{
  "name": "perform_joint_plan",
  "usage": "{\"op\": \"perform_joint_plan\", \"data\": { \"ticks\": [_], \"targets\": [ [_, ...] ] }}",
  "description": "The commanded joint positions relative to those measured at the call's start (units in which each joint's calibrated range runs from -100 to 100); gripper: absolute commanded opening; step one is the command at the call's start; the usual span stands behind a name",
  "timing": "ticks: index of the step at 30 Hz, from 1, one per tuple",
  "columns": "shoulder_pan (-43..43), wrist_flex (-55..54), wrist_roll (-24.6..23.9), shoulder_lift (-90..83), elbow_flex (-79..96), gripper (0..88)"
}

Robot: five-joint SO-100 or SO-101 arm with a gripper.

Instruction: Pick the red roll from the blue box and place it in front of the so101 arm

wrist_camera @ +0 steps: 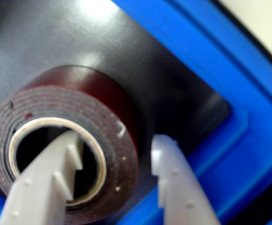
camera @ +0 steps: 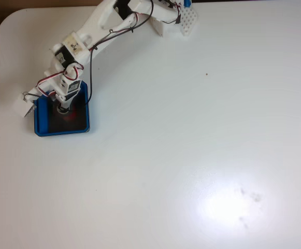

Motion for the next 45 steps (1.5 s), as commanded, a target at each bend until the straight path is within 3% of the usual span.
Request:
{"op": "perform_joint_plan", "data": {
  "ticks": [1,24,32,45],
  "targets": [
    [0.3,-0.2,0.1,-0.8,-3.1,13.5],
    [0.3,-0.2,0.3,1.9,-3.1,12.3],
    [0.1,-0.2,0.3,1.8,-2.9,0.3],
    [0.1,0.2,-0.3,-0.9,-2.8,0.4]
  ]
}}
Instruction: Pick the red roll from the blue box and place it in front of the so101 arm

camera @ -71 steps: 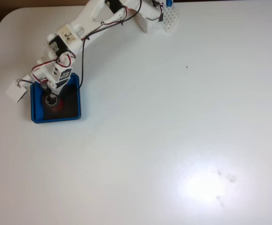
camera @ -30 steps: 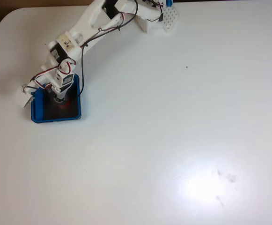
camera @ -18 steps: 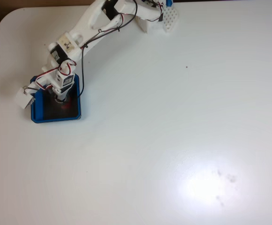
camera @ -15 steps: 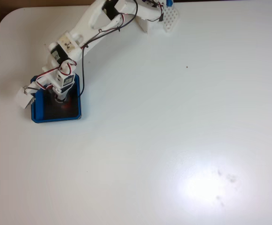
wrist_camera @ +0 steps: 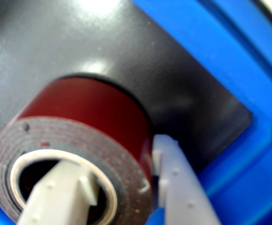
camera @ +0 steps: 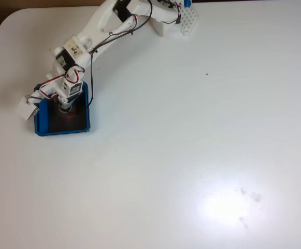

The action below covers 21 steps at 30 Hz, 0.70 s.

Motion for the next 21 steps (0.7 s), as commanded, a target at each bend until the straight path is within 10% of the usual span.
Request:
{"op": "perform_joint_plan", "data": {
  "ticks": [1,21],
  "targets": [
    [0.3,0.3,-0.5,-3.7,-2.4,0.4],
    [0.2,0.6,-0.5,-14.7,-2.0,0.3]
  ]
}}
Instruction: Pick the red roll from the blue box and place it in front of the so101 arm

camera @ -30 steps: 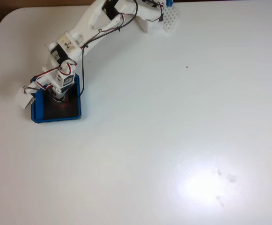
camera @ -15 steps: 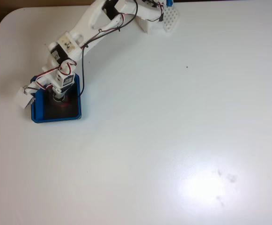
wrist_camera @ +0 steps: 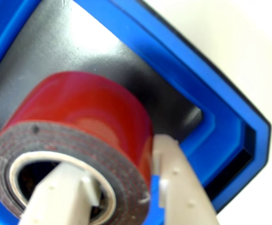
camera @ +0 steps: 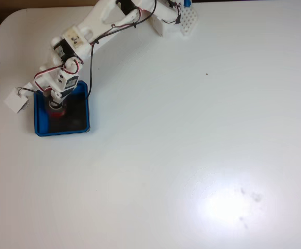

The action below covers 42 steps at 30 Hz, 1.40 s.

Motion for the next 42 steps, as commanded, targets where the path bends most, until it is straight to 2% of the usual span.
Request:
{"op": "perform_joint_plan", "data": {
  "ticks": [1,8,16,23,30,36,42],
  "targets": [
    [0.0,0.5,-0.4,-6.7,-2.1,0.3],
    [0.0,1.7,-0.4,-12.5,-0.6,0.4],
    [-6.3,16.1,-0.5,-23.9,0.0,0.5],
    [-19.3,22.3,-0.5,-35.1,1.9,0.5],
    [-35.1,29.3,-0.5,-36.0,1.9,0.5],
    [-43.7,37.4,-0.5,-36.0,1.9,0.5],
    [-48.2,38.3,-0.5,-35.7,1.9,0.5]
  ]
}}
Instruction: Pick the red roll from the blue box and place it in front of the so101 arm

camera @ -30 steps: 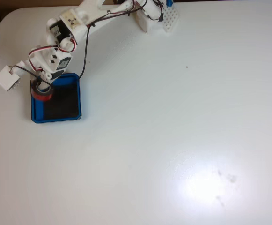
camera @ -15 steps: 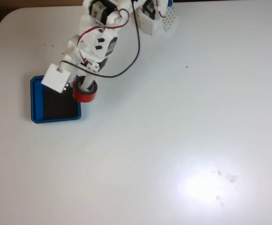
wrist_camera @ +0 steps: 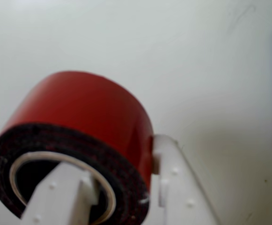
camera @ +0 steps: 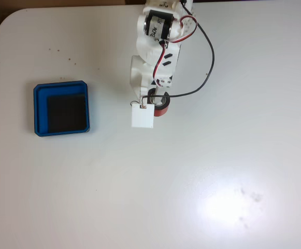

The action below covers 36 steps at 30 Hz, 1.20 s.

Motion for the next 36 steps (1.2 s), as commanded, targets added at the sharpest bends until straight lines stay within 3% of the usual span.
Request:
{"op": "perform_joint_plan", "data": {
  "ticks": [1,8,16,29,36],
  "targets": [
    [-3.1,0.6,-0.1,-2.4,0.2,0.5],
    [-4.5,0.7,-0.1,-2.5,0.2,0.5],
    [-15.0,-1.4,-0.1,-11.0,14.0,0.5],
    [-17.4,-32.6,0.5,-25.2,56.0,0.5],
    [-16.7,-40.2,0.4,-24.9,68.1,0.5]
  ]
}}
